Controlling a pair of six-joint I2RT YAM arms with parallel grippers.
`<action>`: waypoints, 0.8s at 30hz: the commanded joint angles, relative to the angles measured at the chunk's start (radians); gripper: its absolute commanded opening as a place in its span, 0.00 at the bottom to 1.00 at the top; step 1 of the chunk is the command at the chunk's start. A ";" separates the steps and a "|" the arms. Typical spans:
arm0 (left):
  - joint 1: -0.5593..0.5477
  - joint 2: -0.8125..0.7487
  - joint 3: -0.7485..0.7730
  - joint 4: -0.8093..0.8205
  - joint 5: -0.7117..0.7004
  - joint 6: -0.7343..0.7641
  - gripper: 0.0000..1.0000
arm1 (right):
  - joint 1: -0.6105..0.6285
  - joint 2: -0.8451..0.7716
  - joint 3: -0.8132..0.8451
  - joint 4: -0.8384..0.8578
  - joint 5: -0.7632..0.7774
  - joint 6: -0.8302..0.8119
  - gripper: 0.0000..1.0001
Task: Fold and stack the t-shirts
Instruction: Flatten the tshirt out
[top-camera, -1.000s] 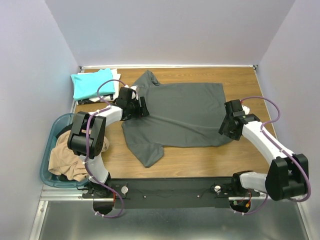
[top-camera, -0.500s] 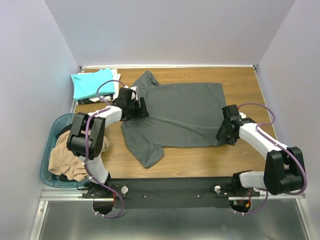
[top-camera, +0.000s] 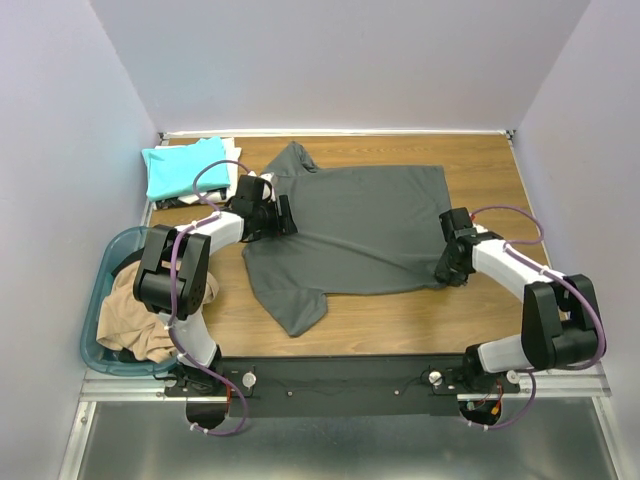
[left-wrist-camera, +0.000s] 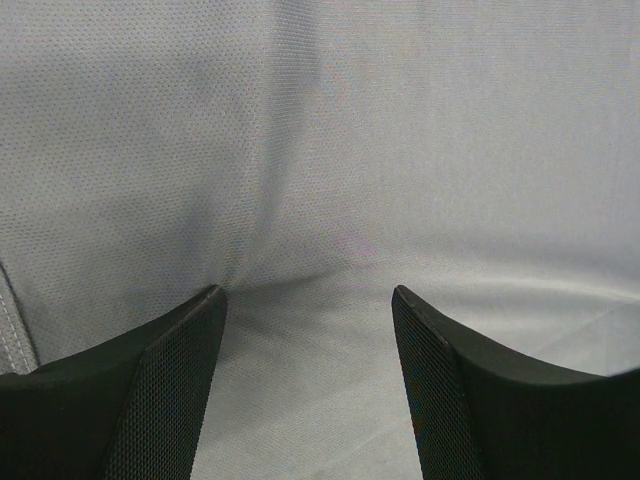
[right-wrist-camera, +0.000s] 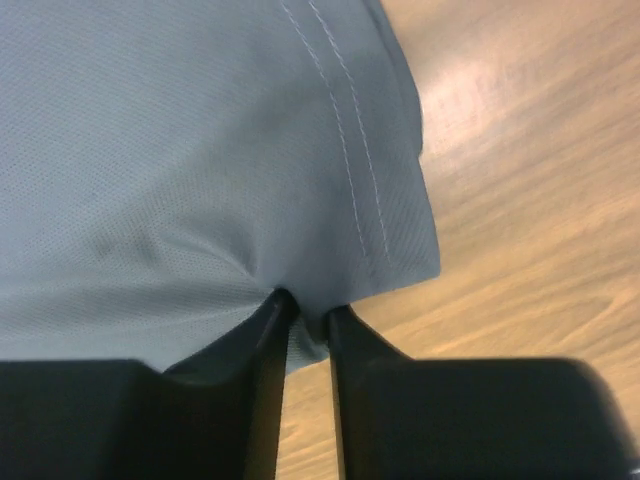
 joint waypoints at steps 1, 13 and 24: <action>0.005 0.000 -0.006 -0.059 -0.030 0.026 0.75 | -0.003 0.034 0.033 0.014 0.049 -0.032 0.07; 0.069 0.003 -0.012 -0.076 -0.036 0.068 0.76 | -0.003 -0.142 0.293 -0.380 0.141 -0.049 0.22; 0.072 -0.027 -0.006 -0.084 -0.028 0.066 0.76 | -0.003 -0.080 0.317 -0.368 0.132 -0.077 0.58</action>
